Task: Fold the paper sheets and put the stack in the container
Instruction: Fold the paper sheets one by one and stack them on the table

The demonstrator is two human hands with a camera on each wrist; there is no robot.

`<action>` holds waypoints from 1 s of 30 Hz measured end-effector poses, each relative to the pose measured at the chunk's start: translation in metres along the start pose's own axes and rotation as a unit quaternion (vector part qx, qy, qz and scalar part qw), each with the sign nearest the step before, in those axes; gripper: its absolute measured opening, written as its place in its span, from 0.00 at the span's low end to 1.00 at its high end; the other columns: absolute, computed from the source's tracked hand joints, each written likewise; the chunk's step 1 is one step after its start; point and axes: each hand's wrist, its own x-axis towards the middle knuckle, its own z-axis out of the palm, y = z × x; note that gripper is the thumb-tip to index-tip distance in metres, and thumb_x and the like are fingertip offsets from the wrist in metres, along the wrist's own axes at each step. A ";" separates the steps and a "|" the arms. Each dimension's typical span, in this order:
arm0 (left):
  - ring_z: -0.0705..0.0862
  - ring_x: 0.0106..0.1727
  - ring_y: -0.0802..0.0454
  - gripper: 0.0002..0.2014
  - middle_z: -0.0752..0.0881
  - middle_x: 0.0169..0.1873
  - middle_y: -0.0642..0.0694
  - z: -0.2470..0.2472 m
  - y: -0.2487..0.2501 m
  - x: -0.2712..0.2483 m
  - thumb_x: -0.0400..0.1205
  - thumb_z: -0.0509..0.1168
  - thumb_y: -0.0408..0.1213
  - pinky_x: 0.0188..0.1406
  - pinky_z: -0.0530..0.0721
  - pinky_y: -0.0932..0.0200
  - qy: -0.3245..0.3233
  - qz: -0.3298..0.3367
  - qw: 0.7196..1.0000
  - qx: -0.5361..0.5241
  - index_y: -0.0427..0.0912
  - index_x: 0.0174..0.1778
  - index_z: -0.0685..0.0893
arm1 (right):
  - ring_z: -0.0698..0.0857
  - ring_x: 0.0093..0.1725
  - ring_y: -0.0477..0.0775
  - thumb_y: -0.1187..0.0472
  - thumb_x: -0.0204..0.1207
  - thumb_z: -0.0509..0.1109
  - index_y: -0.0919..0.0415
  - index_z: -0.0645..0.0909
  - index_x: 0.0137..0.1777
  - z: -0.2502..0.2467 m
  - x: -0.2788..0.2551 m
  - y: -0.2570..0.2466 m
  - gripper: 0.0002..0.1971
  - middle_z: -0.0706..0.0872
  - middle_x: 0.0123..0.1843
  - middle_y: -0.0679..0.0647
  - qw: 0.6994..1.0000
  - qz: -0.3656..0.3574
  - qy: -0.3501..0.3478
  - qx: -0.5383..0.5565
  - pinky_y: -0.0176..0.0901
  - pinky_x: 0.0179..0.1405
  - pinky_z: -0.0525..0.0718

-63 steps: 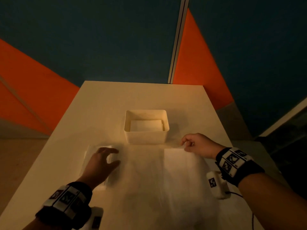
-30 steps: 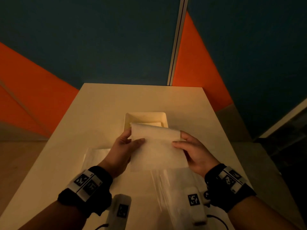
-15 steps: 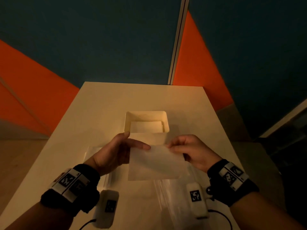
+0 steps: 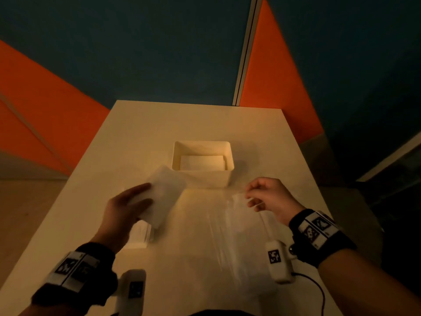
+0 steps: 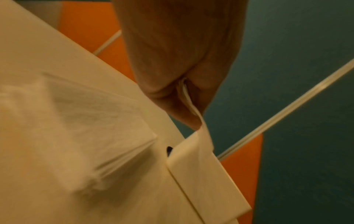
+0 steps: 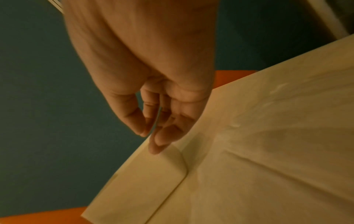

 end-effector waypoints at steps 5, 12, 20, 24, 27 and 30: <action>0.81 0.56 0.39 0.20 0.80 0.60 0.39 -0.028 -0.031 -0.005 0.78 0.67 0.24 0.55 0.81 0.45 0.131 -0.015 0.991 -0.008 0.39 0.66 0.80 | 0.84 0.28 0.53 0.74 0.74 0.68 0.62 0.81 0.38 -0.017 0.007 0.020 0.08 0.85 0.34 0.59 0.998 0.038 0.051 -0.017 0.37 0.24 0.78; 0.81 0.59 0.36 0.20 0.83 0.61 0.34 -0.032 -0.058 -0.003 0.74 0.74 0.31 0.61 0.78 0.44 0.212 0.011 0.943 0.256 0.36 0.63 0.84 | 0.83 0.29 0.53 0.72 0.74 0.68 0.60 0.82 0.37 -0.030 0.018 0.033 0.08 0.85 0.34 0.58 0.994 0.046 0.082 -0.053 0.38 0.26 0.76; 0.70 0.65 0.34 0.21 0.76 0.65 0.36 -0.042 -0.069 0.002 0.73 0.74 0.49 0.65 0.67 0.43 0.163 0.011 0.823 0.544 0.45 0.60 0.86 | 0.83 0.55 0.53 0.67 0.66 0.73 0.49 0.81 0.47 -0.047 0.030 0.040 0.14 0.84 0.54 0.49 0.920 0.038 0.020 -0.389 0.43 0.53 0.82; 0.63 0.68 0.36 0.23 0.69 0.69 0.42 -0.039 -0.061 0.000 0.72 0.73 0.55 0.67 0.67 0.39 0.163 -0.034 0.821 0.547 0.53 0.62 0.84 | 0.71 0.69 0.56 0.52 0.62 0.81 0.44 0.74 0.68 -0.035 0.031 0.033 0.33 0.72 0.68 0.46 0.819 0.027 -0.091 -0.565 0.52 0.68 0.74; 0.63 0.69 0.36 0.23 0.68 0.69 0.42 -0.038 -0.058 0.001 0.71 0.73 0.55 0.67 0.66 0.39 0.160 -0.046 0.815 0.555 0.53 0.61 0.84 | 0.68 0.69 0.58 0.46 0.59 0.82 0.42 0.73 0.65 -0.024 0.039 0.034 0.33 0.70 0.69 0.46 0.779 0.015 -0.113 -0.616 0.54 0.68 0.72; 0.63 0.69 0.37 0.23 0.68 0.69 0.42 -0.039 -0.056 0.000 0.72 0.72 0.56 0.68 0.65 0.39 0.159 -0.050 0.808 0.565 0.53 0.61 0.83 | 0.70 0.65 0.57 0.48 0.57 0.83 0.41 0.73 0.53 -0.020 0.042 0.036 0.27 0.73 0.64 0.46 0.775 0.012 -0.112 -0.622 0.52 0.63 0.73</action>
